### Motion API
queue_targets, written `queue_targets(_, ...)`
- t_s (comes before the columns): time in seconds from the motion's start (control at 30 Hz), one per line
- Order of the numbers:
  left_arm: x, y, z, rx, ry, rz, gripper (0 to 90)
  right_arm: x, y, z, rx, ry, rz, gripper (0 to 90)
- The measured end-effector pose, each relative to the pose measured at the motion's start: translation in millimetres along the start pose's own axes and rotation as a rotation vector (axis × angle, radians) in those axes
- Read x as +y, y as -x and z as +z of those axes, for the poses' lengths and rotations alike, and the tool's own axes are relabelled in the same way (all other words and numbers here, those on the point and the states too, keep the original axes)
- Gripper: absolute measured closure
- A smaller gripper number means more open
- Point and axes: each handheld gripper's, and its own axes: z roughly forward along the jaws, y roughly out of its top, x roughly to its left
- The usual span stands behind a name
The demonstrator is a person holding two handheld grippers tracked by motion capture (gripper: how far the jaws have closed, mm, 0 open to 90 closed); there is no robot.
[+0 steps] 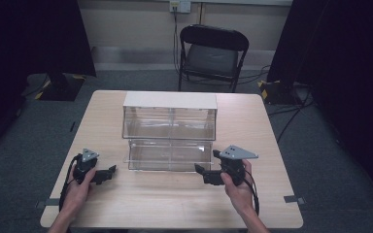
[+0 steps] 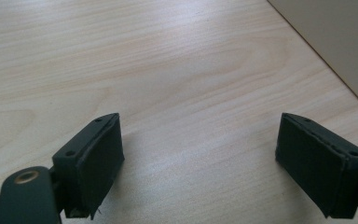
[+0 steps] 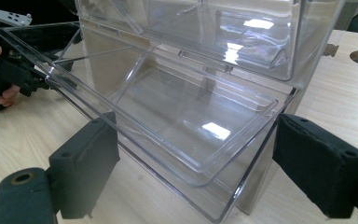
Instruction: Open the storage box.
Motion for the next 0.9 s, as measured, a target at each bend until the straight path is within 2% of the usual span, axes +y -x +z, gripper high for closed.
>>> queue_targets(0.9, 0.0, 0.0, 0.0, 0.000, 0.000, 0.000, 14.4, 4.3, -0.7, -0.3, -0.013, 0.007, 0.000, 13.8)
